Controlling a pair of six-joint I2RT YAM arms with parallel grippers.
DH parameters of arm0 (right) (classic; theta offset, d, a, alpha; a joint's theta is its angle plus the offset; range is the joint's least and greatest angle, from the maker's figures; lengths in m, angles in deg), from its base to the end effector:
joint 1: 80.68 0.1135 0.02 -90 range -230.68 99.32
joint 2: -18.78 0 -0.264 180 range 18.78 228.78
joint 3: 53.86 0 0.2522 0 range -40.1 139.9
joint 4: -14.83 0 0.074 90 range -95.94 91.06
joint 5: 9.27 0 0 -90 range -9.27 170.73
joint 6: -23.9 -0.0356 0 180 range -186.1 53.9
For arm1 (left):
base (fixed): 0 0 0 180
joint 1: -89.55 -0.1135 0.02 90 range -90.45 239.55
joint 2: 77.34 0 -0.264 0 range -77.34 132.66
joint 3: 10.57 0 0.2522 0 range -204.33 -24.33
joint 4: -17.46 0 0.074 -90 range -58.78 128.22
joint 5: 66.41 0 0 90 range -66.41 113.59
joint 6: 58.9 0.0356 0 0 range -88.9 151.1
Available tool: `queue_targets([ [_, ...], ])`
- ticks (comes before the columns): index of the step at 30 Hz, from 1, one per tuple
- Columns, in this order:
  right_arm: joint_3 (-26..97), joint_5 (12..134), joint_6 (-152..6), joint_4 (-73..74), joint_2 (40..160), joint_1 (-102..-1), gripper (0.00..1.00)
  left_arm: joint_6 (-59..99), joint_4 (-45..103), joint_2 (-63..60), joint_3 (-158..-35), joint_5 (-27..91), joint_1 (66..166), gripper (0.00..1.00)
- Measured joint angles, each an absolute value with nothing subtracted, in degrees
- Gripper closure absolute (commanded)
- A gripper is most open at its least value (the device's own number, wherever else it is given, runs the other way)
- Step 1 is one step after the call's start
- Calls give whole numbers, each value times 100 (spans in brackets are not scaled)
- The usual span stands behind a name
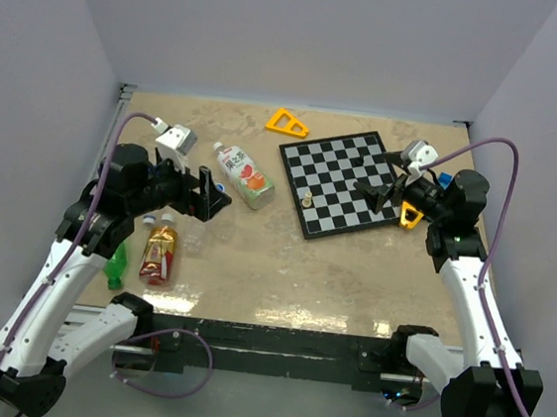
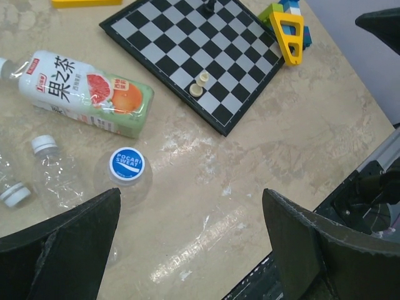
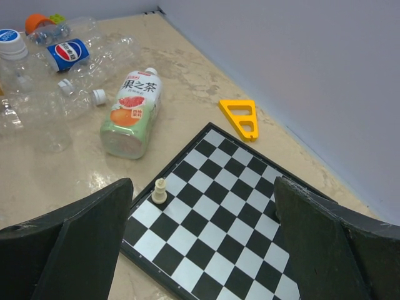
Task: Unscrew the bottle caps
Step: Pick up the plastic bottle at the center of the board.
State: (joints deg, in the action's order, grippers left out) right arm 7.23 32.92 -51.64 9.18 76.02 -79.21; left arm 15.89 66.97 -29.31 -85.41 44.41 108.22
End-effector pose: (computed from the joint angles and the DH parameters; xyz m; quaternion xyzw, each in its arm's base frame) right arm 0.2259 0.0322 0.3494 -0.3703 0.6111 0.2172 0.6650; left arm 0.1546 -0.0656 0.3821 0.1248 0.8153 -0.3027 0.4775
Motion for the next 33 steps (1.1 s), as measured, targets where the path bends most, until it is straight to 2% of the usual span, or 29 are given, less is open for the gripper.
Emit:
queue_targets([
  [7, 723, 3205, -5138, 918, 7602, -7921, 2, 1679, 6964, -2623, -8552, 4189, 11220, 0],
  [33, 721, 3017, -4968, 787, 7663, -7921, 2, 1847, 7018, -2596, -8562, 3982, 11220, 0],
])
